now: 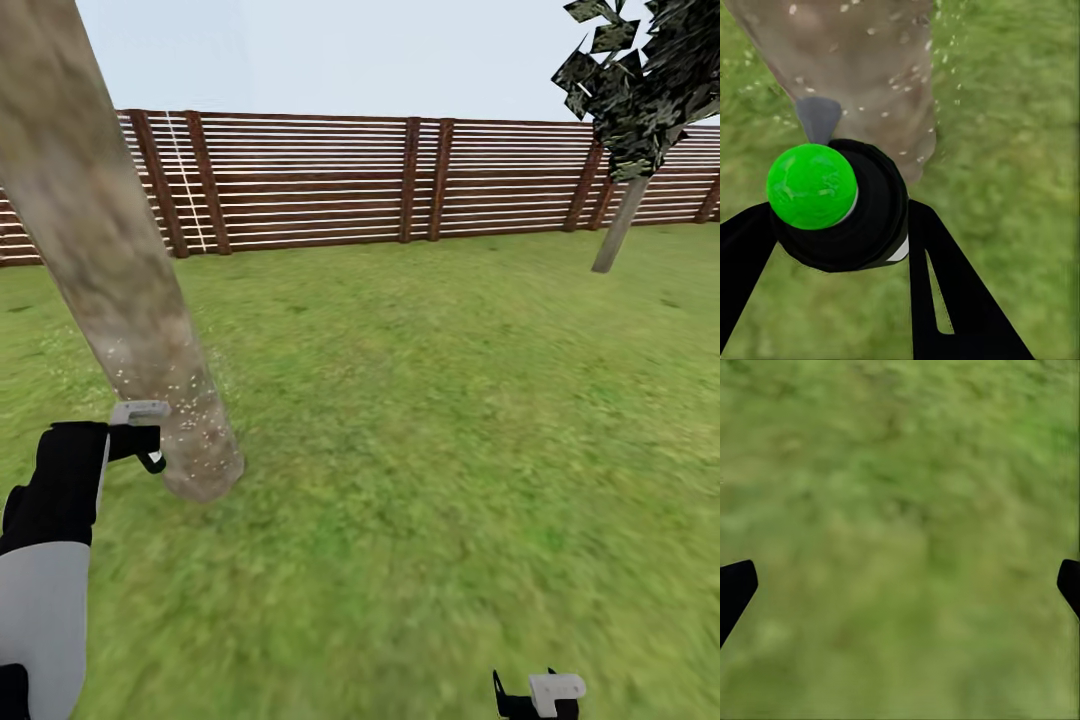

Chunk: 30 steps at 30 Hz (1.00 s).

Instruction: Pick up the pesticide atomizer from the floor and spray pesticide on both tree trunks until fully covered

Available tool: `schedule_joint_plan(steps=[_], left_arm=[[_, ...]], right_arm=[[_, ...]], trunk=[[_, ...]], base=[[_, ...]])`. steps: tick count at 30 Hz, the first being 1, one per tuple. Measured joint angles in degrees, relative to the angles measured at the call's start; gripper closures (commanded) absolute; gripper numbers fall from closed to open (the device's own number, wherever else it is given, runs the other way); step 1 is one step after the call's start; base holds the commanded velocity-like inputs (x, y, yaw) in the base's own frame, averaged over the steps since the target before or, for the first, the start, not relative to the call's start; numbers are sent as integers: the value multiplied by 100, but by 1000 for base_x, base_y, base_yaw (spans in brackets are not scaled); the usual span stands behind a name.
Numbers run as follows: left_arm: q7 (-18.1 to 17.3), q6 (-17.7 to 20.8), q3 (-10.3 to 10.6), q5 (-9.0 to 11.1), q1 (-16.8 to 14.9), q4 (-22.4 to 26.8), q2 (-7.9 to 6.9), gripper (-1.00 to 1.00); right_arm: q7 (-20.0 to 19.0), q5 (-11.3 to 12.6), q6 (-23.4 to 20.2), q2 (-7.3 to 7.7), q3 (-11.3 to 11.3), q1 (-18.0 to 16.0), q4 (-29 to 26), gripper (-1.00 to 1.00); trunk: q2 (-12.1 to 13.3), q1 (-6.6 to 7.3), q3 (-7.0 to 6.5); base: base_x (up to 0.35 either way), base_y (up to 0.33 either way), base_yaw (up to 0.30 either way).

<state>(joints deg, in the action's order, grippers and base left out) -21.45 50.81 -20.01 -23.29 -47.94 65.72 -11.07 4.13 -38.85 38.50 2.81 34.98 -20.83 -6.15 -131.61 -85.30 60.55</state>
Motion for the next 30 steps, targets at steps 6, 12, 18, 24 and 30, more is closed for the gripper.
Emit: schedule_joint_plan(steps=[6,12,18,24,30], left_arm=[[9,-7,6,-6,23,-59,-5,100],[11,-50,-28,-33,67,-339,-60,100],[-4,-88,-13,-22,139,-965,112,100],[-20,-1381,-7,-23,931,-1377,-34,100],[-983,-3664,521,-434,1361,-2434,-50,100]], right_arm=[[0,0,0,-3,0,0,0,-100],[0,0,0,-2,0,0,0,-100],[0,0,0,-1,0,0,0,-100],[1,9,-3,-1,28,0,-7,-100],[-91,-364,-35,-25,-505,-1,-763,-100]], trunk=[[0,0,0],[0,0,0],[1,-1,1],[0,0,1],[0,0,0]], base=[[230,-182,274],[-25,-265,120],[-151,-219,1],[-308,-9,0],[-330,0,0]])
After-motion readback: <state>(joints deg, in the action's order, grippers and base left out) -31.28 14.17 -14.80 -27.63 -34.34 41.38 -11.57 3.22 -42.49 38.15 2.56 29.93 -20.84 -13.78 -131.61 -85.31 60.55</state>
